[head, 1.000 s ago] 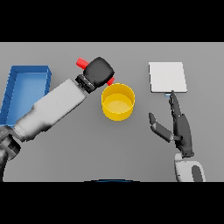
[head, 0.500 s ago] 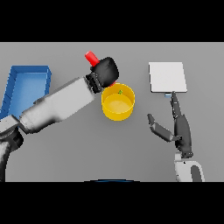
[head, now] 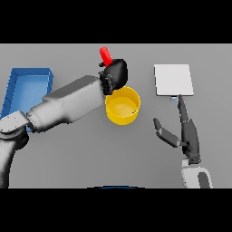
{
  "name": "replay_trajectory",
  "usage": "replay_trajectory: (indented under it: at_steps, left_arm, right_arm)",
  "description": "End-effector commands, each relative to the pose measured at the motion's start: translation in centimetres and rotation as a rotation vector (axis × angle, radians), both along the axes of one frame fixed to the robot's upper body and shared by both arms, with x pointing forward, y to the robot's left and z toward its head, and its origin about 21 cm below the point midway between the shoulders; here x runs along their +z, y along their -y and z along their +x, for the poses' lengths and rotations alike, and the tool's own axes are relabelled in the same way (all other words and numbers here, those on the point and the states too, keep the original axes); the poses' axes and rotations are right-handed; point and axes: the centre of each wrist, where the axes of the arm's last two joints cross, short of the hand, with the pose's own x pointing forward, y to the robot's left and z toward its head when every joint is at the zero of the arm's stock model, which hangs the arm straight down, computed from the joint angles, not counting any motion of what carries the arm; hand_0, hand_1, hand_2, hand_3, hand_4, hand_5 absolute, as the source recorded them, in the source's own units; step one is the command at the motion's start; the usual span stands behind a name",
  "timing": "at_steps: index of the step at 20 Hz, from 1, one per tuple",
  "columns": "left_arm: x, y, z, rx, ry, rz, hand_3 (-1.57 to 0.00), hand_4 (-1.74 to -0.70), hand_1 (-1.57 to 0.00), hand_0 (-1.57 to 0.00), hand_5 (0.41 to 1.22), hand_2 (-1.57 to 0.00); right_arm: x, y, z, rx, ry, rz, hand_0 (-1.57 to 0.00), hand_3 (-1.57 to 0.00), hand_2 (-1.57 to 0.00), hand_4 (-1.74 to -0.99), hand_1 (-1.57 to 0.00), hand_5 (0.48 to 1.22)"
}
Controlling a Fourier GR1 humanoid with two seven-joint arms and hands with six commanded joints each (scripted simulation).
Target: Pick up the red beaker and tilt it to pour out 1 green nut into yellow bowl. Pick up the yellow bowl and place it on the metallic measuring scale.
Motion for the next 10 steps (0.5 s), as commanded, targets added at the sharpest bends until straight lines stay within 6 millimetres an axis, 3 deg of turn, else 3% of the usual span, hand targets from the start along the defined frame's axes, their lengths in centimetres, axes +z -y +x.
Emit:
replay_trajectory:
  at_steps: [1, 4, 6, 7, 8, 10]
  left_arm:
    - [0.0, -0.2, 0.1, -0.005, 0.018, 0.019, -1.57, -1.73, -1.57, -1.57, 1.221, -1.57]
    - [1.9, 0.2, 0.7, -0.019, 0.032, 0.041, -1.57, -1.73, -1.57, -1.57, 1.221, -1.57]
    - [4.8, -0.2, 1.8, -0.011, 0.067, -0.003, -1.57, -1.73, -1.57, -1.57, 1.221, -1.57]
    - [6.2, -0.2, 2.3, -0.009, 0.095, -0.032, -1.49, -1.73, -1.57, -1.57, 1.221, -1.57]
    - [8.1, -0.7, 2.9, 0.017, 0.126, -0.054, -1.51, -1.68, -1.57, -1.57, 1.221, -1.40]
    - [11.3, -1.3, 3.8, 0.036, 0.156, -0.125, -1.04, -1.70, -1.57, -1.57, 1.221, -1.46]
  right_arm:
    - [0.0, -0.3, 0.2, -0.002, -0.004, 0.002, 0.00, 0.00, 0.00, -1.209, 0.00, 0.593]
    - [-0.3, -0.7, 0.3, -0.007, -0.009, -0.018, 0.00, 0.00, 0.00, -1.206, 0.00, 0.592]
    - [-0.1, -0.3, 0.3, -0.002, 0.016, -0.013, 0.00, 0.00, 0.00, -1.209, 0.00, 0.592]
    - [0.0, -0.7, 0.4, 0.004, 0.018, -0.015, 0.00, 0.00, 0.00, -1.203, 0.00, 0.592]
    - [0.0, -0.4, 0.3, -0.003, 0.017, -0.013, 0.00, 0.00, 0.00, -1.201, 0.00, 0.592]
    - [-0.1, -0.6, 0.3, 0.006, 0.014, 0.003, 0.00, 0.00, 0.00, -1.186, 0.00, 0.596]
